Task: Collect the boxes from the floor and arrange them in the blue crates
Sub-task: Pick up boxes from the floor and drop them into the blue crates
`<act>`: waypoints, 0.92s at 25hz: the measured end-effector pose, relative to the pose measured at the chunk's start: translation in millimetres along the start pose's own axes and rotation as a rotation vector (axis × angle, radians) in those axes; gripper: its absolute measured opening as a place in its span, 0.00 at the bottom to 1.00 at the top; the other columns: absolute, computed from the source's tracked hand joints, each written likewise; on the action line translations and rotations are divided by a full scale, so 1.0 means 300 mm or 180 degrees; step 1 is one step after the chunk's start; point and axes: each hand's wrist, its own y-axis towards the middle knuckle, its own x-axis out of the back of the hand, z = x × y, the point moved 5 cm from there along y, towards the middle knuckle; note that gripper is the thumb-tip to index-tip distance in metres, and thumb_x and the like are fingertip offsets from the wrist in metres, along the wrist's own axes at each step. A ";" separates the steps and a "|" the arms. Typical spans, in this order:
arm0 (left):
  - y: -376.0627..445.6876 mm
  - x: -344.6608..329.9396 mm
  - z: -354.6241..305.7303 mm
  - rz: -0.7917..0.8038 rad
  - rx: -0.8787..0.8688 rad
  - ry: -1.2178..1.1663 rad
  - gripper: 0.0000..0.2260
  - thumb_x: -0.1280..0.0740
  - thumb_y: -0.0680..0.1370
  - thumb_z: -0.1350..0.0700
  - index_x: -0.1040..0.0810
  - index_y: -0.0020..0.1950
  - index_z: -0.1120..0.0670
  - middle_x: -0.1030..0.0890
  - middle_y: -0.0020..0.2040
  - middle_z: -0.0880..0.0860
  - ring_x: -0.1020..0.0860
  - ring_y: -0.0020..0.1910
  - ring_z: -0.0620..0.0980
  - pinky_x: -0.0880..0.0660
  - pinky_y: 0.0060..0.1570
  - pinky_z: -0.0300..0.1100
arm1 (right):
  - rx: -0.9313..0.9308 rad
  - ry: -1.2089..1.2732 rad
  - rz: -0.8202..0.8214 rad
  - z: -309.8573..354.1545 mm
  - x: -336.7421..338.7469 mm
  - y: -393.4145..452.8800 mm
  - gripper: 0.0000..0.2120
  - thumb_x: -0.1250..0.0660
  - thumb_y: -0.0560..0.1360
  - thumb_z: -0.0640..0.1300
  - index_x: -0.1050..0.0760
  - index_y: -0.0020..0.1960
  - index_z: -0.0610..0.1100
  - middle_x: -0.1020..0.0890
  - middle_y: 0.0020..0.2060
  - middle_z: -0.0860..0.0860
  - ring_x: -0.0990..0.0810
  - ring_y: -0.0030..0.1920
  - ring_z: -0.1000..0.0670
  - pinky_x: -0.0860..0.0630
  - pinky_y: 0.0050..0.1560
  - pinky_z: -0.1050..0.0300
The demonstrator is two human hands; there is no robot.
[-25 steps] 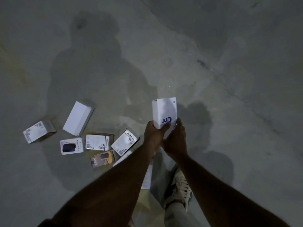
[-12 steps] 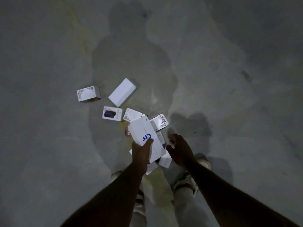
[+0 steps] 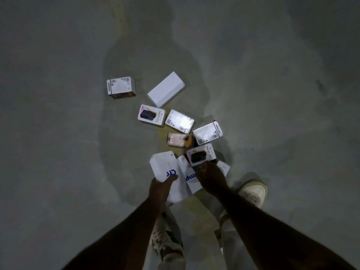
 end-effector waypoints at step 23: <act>0.204 0.089 0.169 0.0873 0.0238 -0.0922 0.10 0.30 0.78 0.56 0.19 0.59 0.54 0.15 0.55 0.60 0.17 0.50 0.60 0.18 0.43 0.52 | -0.0033 0.0745 -0.0138 -0.022 -0.376 0.141 0.32 0.30 0.69 0.54 0.32 0.71 0.48 0.25 0.64 0.44 0.26 0.64 0.41 0.21 0.56 0.45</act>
